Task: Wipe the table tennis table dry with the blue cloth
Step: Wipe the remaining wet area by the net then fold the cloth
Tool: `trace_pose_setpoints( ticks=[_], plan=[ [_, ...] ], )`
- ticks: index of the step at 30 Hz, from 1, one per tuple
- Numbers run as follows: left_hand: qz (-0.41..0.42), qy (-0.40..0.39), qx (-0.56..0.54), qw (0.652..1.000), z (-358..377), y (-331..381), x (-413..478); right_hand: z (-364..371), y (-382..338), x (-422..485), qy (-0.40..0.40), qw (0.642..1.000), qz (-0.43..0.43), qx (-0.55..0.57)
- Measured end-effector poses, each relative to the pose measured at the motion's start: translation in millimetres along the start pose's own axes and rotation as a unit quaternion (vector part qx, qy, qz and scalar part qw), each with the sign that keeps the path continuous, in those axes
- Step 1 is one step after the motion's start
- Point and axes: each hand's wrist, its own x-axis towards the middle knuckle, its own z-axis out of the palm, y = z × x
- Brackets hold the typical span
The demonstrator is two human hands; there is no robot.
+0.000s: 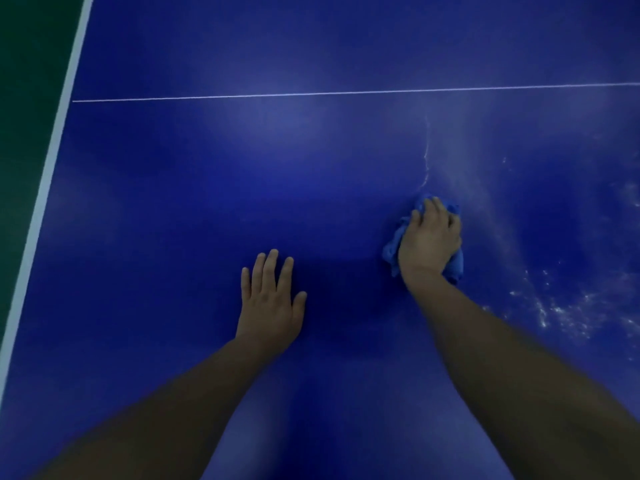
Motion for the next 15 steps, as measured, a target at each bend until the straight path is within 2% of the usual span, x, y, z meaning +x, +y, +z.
trace_pose_setpoints(
  ticks=[1, 2, 4, 6, 8, 10, 12, 14, 15],
  plan=[
    [-0.012, 0.003, -0.004, 1.000, 1.4, 4.6, -0.6, 1.4, -12.4, -10.0, 0.010, 0.999, -0.023, 0.022],
    [-0.024, 0.007, -0.006, 1.000, 2.3, 10.6, 1.1, 7.8, -28.7, -21.8, 0.001, 0.995, -0.095, 0.028],
    [-0.043, 0.016, -0.003, 0.999, 3.0, 18.3, 3.4, 33.1, -65.8, -61.1, -0.073, 0.956, -0.283, 0.000],
    [-0.056, 0.030, 0.004, 0.998, 2.9, 26.5, 12.9, 47.0, -81.2, -76.6, -0.142, 0.919, -0.367, -0.024],
    [-0.068, 0.033, 0.002, 0.997, 2.3, 33.3, 24.2, 54.6, -72.4, -41.3, -0.176, 0.905, -0.383, -0.068],
    [-0.064, 0.032, 0.000, 0.997, 1.2, 37.7, 33.7, 55.2, -46.6, 1.0, -0.149, 0.903, -0.378, -0.139],
    [-0.046, 0.036, 0.006, 0.998, 1.6, 44.4, 44.7, 42.7, -18.5, 44.6, -0.099, 0.940, -0.298, -0.131],
    [-0.032, 0.035, 0.011, 0.999, 1.5, 53.5, 56.0, 22.4, -3.3, 70.5, -0.056, 0.979, -0.189, -0.044],
    [-0.031, 0.034, 0.013, 0.999, 1.5, 57.3, 61.1, 16.5, -3.8, 73.2, -0.043, 0.988, -0.151, -0.013]
  ],
)
